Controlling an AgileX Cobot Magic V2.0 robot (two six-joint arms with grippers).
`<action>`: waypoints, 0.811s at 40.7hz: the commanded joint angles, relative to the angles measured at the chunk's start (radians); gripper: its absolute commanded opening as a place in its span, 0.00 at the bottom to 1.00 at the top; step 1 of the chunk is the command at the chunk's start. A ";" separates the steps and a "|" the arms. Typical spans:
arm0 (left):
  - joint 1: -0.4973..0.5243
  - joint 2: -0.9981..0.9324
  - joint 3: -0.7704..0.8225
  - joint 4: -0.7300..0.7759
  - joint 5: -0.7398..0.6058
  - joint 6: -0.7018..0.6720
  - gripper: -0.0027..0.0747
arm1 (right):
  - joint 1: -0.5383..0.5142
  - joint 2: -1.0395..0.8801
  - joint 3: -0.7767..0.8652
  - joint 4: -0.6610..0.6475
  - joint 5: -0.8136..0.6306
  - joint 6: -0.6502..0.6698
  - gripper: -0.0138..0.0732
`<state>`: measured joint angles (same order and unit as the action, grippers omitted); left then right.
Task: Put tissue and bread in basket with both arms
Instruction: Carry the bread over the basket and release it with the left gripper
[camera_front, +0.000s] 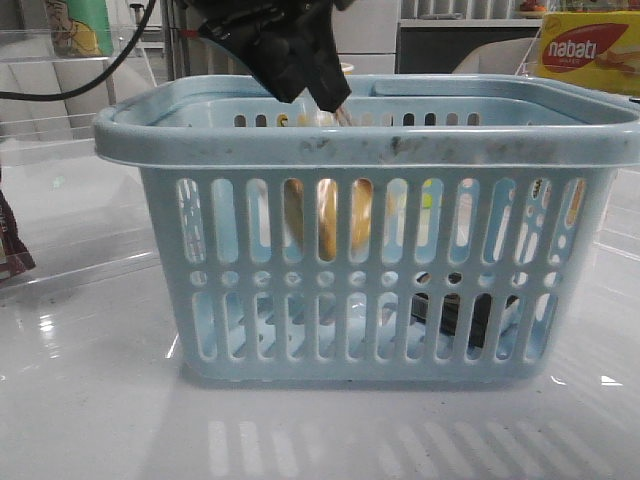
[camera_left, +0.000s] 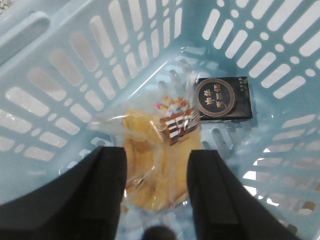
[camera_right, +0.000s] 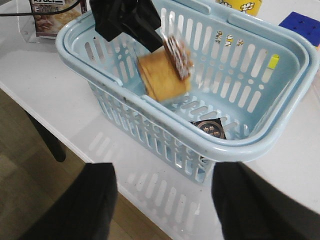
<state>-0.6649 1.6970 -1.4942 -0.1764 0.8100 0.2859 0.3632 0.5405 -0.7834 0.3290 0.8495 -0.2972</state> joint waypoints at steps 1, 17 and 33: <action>-0.006 -0.082 -0.036 -0.022 -0.029 0.001 0.57 | -0.002 0.001 -0.025 0.017 -0.071 -0.008 0.76; -0.031 -0.422 0.080 -0.024 0.075 0.001 0.57 | -0.002 0.001 -0.025 0.017 -0.071 -0.008 0.76; -0.041 -0.857 0.467 -0.024 0.044 -0.001 0.57 | -0.002 0.001 -0.025 0.017 -0.071 -0.008 0.76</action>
<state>-0.7003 0.9066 -1.0543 -0.1841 0.9297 0.2859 0.3632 0.5405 -0.7834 0.3290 0.8495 -0.2972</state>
